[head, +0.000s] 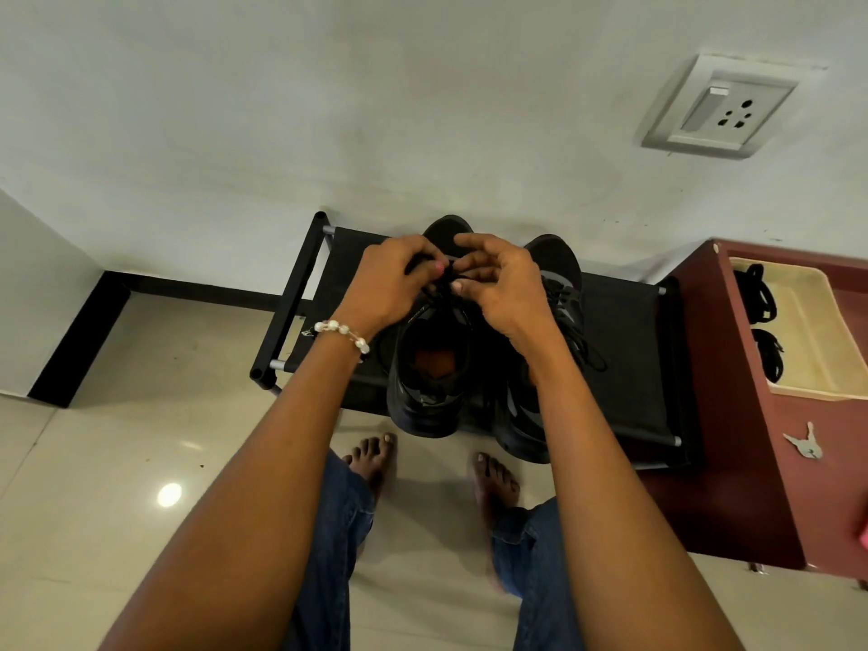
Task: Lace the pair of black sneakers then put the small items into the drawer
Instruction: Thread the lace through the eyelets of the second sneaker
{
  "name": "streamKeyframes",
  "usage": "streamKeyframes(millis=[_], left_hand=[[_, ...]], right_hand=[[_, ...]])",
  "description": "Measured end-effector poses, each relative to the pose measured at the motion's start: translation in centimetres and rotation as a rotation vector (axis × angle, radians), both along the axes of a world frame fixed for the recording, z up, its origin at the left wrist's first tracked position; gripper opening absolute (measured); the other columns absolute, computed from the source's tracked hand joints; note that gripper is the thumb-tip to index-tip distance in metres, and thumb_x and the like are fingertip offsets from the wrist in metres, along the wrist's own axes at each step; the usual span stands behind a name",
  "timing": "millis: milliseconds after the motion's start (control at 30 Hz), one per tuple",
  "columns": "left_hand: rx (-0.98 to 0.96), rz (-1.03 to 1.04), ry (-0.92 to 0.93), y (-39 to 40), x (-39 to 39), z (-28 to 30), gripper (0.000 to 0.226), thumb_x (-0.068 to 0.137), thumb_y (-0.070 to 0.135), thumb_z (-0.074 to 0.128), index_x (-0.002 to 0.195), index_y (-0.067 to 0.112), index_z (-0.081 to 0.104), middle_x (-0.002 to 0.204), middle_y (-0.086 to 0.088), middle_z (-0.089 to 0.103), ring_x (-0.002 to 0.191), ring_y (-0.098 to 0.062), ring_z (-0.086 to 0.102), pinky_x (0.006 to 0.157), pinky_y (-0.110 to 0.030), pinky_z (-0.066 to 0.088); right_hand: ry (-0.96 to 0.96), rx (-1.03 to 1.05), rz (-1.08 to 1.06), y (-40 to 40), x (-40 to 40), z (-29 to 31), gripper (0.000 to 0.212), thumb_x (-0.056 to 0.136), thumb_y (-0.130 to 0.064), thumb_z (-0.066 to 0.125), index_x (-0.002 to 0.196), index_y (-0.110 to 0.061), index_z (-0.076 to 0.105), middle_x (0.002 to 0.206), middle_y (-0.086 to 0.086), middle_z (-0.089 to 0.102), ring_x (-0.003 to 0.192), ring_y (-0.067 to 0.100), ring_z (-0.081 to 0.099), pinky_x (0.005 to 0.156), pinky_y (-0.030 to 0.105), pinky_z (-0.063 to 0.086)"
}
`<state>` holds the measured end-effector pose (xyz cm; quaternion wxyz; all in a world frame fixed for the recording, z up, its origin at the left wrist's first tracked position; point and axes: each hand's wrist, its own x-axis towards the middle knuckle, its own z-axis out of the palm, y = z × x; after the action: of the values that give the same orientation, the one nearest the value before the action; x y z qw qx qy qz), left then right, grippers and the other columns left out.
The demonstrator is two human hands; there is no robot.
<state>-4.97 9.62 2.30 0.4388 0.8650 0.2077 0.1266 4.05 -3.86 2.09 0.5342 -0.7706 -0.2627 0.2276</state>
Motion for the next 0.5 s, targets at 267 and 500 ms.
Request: streamKeyframes(millis=[267, 500], left_hand=[[-0.758, 0.181, -0.091, -0.5, -0.1, 0.6, 0.009, 0.093, 0.005, 0.060, 0.097, 0.003, 0.067, 0.070, -0.009, 0.062, 0.054, -0.011, 0.051, 0.051, -0.020, 0.049], [-0.950, 0.243, -0.088, -0.9, -0.3, 1.2, 0.009, 0.090, 0.006, 0.063, 0.096, 0.002, 0.068, 0.070, -0.006, 0.066, 0.051, -0.007, 0.056, 0.056, -0.022, 0.054]], right_hand=[[-0.161, 0.053, 0.123, -0.5, 0.0, 0.7, 0.040, 0.073, 0.000, 0.081, 0.103, -0.023, 0.068, 0.094, 0.004, 0.069, 0.086, 0.016, 0.066, 0.074, 0.024, 0.056], [-0.152, 0.197, 0.021, -0.2, -0.5, 0.6, 0.015, 0.083, -0.005, 0.074, 0.095, -0.013, 0.074, 0.086, 0.003, 0.075, 0.080, 0.016, 0.073, 0.074, 0.032, 0.059]])
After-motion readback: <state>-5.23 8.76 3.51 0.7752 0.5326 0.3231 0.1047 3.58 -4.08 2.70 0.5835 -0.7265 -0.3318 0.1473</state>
